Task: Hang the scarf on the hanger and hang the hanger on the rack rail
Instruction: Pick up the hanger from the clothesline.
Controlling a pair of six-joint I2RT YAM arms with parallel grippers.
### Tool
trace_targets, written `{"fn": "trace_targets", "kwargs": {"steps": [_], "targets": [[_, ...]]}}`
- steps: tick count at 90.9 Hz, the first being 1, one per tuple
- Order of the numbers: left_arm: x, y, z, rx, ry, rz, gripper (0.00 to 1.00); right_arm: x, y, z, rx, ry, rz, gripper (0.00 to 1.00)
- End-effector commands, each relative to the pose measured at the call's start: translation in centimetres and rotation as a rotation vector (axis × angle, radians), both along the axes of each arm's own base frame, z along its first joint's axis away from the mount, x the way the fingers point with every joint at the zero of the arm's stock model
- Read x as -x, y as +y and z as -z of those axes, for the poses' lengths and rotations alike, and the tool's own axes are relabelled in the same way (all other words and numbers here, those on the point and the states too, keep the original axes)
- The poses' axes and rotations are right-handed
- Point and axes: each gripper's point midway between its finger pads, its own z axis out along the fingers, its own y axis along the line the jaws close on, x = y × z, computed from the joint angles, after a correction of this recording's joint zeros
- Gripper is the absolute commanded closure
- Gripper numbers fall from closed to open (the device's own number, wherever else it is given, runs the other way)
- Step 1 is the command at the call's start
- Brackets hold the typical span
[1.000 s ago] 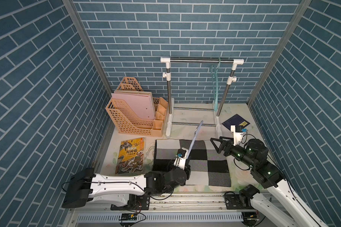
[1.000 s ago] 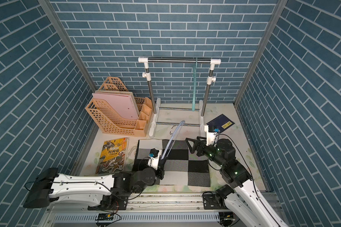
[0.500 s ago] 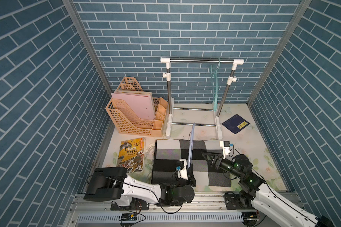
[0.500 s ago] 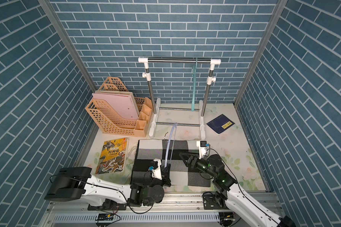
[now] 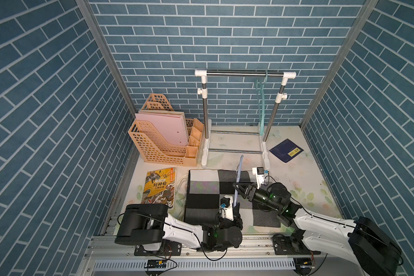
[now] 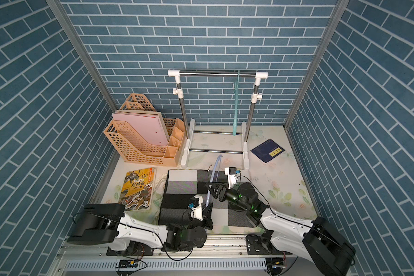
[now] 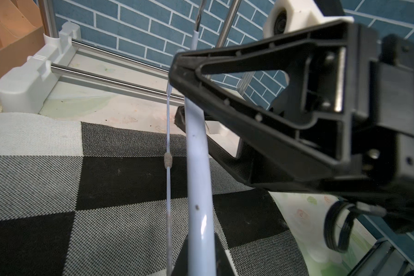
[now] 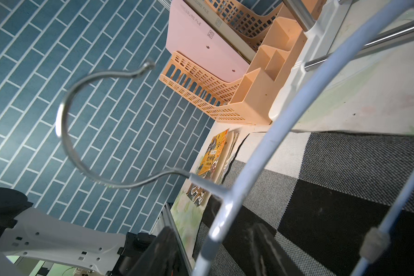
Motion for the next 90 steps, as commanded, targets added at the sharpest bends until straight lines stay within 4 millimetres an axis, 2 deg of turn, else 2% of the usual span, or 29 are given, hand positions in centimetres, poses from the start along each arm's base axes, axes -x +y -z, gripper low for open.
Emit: {"fn": "trace_targets", "kwargs": {"steps": [1,19,32,36,38,44,46,48,58,67,72,82,90], "targets": [[-0.2,-0.4,-1.0,0.04,-0.004,-0.012,1.0,-0.6,0.6,-2.9,-0.085,-0.058,0.012,0.55],[-0.2,-0.1,-0.9,0.04,-0.005,-0.014,1.0,-1.0,0.3,-2.2,-0.08,-0.034,0.041,0.68],[-0.2,-0.1,-0.8,0.034,-0.003,-0.011,1.0,-1.0,0.5,-1.1,-0.056,-0.004,0.034,0.92],[-0.2,-0.1,-0.8,0.022,-0.002,-0.008,0.79,-1.0,0.6,-0.9,-0.051,0.002,0.031,0.98],[-0.2,-0.1,-0.8,0.005,-0.002,-0.008,0.59,-1.0,0.6,-0.8,-0.048,0.003,0.03,0.99],[-0.1,0.1,-0.8,-0.039,0.012,-0.017,0.15,-1.1,0.7,-0.6,-0.033,0.007,0.032,1.0],[-0.2,0.2,-0.9,-0.054,0.021,-0.024,0.06,-1.1,0.6,-0.6,-0.027,0.006,0.033,1.0],[-0.1,0.4,-0.7,-0.079,0.033,-0.031,0.02,-1.1,0.6,-0.6,-0.022,0.004,0.033,1.0],[0.2,1.4,-1.5,-0.128,0.083,-0.036,0.0,-1.3,0.6,-0.1,0.013,0.01,0.038,1.0],[0.4,2.3,-4.2,-0.136,0.102,-0.024,0.0,-1.3,0.7,0.1,0.023,0.017,0.038,1.0],[0.1,2.7,-6.3,-0.12,0.102,-0.023,0.01,-1.4,0.8,0.4,0.032,0.034,0.04,1.0],[-1.5,3.0,-10.1,-0.044,0.135,0.011,0.03,-1.7,0.8,0.9,0.03,0.073,0.053,1.0],[-3.7,3.2,-11.2,0.014,0.179,0.041,0.08,-1.7,0.9,1.2,0.013,0.106,0.052,1.0]]}}
